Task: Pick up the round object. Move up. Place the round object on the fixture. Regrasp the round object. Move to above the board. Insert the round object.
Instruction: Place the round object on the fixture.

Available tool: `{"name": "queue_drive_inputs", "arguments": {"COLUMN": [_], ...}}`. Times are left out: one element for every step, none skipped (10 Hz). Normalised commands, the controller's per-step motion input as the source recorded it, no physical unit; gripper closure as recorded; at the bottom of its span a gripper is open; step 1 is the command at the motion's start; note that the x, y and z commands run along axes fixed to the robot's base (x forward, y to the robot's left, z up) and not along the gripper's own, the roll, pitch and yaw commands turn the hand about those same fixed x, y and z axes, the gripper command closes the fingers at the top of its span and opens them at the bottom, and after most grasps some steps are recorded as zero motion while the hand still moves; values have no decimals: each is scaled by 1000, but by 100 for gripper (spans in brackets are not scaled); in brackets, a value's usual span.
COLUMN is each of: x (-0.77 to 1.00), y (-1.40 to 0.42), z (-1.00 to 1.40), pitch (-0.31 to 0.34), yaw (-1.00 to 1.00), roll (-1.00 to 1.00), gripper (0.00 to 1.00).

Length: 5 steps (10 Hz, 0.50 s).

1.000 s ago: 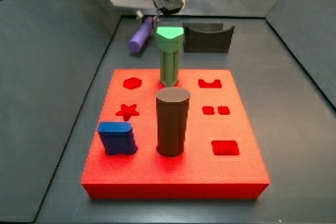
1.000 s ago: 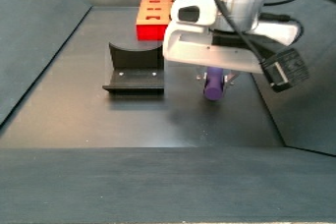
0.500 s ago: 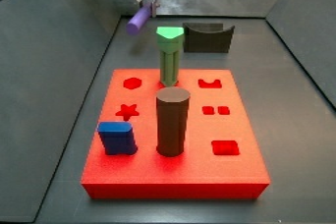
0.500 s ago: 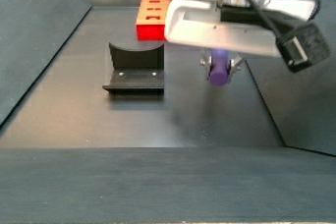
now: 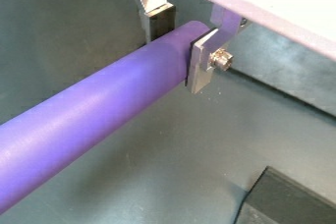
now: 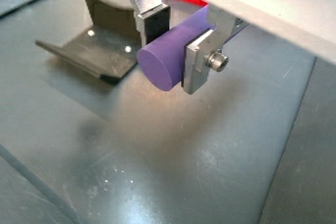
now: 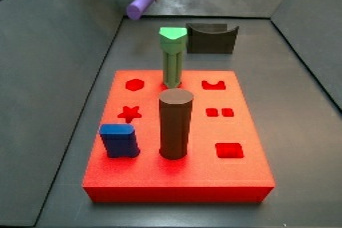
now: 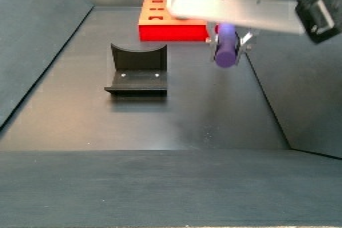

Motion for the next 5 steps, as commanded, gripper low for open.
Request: {"name": "queue_drive_inputs", "arguments": {"x": [-32, -35, -34, -28, -22], "y": [-4, -6, -6, -2, -2], "z": [1000, 1000, 958, 749, 659], "pitch": [68, 73, 73, 79, 79], "yaw": [5, 15, 20, 26, 29], "roll": [109, 114, 115, 118, 114], "gripper": [100, 100, 100, 100, 100]}}
